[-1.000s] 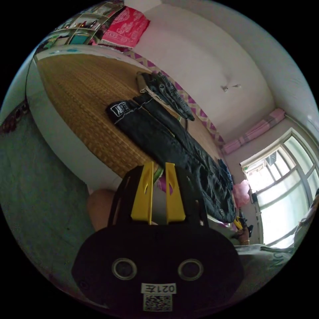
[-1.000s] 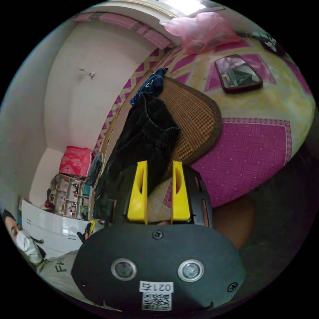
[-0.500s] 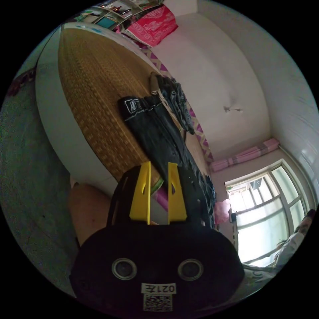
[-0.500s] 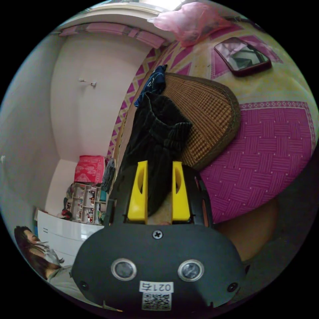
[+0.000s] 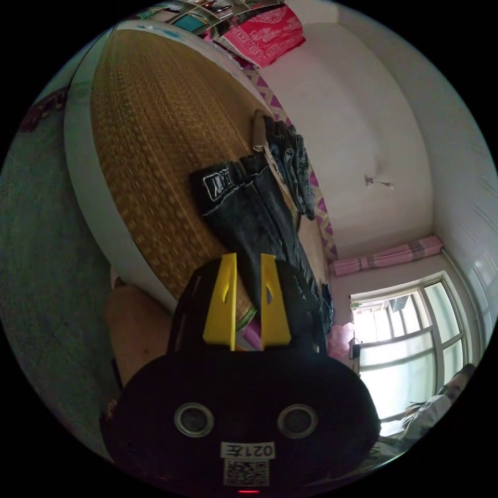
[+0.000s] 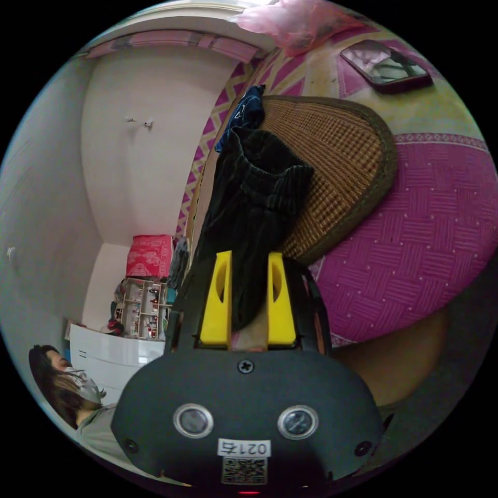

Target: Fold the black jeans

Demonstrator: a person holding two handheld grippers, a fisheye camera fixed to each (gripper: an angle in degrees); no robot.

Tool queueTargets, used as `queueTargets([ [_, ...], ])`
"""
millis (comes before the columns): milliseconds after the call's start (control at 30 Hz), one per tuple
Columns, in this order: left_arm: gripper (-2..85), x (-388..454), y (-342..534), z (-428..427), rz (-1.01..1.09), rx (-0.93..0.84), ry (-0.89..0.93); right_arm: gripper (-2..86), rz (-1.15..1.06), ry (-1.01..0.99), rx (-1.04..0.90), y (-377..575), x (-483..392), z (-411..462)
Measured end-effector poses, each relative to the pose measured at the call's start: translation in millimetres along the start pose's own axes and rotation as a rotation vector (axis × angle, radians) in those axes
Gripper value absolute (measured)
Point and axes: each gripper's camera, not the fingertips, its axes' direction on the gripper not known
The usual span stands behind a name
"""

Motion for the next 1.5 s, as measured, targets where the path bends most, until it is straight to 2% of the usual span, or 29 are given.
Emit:
queueTargets([
  [133,0.6,0.5,-9.1,6.5,-0.024,-0.002,0.001,5.1,0.012,-0.003,0.008,-8.7,-4.0,10.9],
  [333,-0.9,11.8,-17.6,10.0,0.041,0.023,0.108,1.2,0.032,-0.148,0.03,-16.4,-2.4,16.8],
  [433,-0.9,52.4,-29.6,7.4,0.176,0.03,0.111,0.9,-0.014,-0.208,0.024,-27.1,-23.8,17.0],
  [567,-0.9,137.3,-67.4,21.4,0.387,0.005,0.004,0.9,-0.121,-0.253,0.002,-71.6,-83.1,27.1],
  [733,-0.9,210.9,-134.6,84.7,0.472,-0.07,-0.154,1.7,-0.193,-0.175,-0.036,-160.9,-150.5,76.0],
  [800,-0.8,227.8,-168.2,140.9,0.47,-0.128,-0.256,2.7,-0.156,-0.114,-0.057,-208.7,-164.9,117.7],
  [967,0.5,209.6,-208.5,237.5,0.401,-0.248,-0.352,6.4,-0.088,0.088,-0.151,-265.9,-158.6,209.6],
  [1067,1.2,196.5,-211.1,223.5,0.414,-0.169,-0.419,7.3,-0.108,0.025,-0.096,-257.0,-165.6,213.1],
  [1200,5.3,170.6,-211.2,169.7,0.403,-0.037,-0.434,7.7,-0.275,-0.022,-0.115,-220.5,-202.9,201.3],
  [1400,9.4,139.1,-222.0,177.4,0.362,-0.081,-0.305,7.7,-0.428,-0.137,-0.245,-146.8,-266.1,229.9],
  [1500,7.1,129.4,-236.7,199.0,0.322,-0.103,-0.287,7.4,-0.48,-0.144,-0.308,-108.1,-295.0,250.0],
])
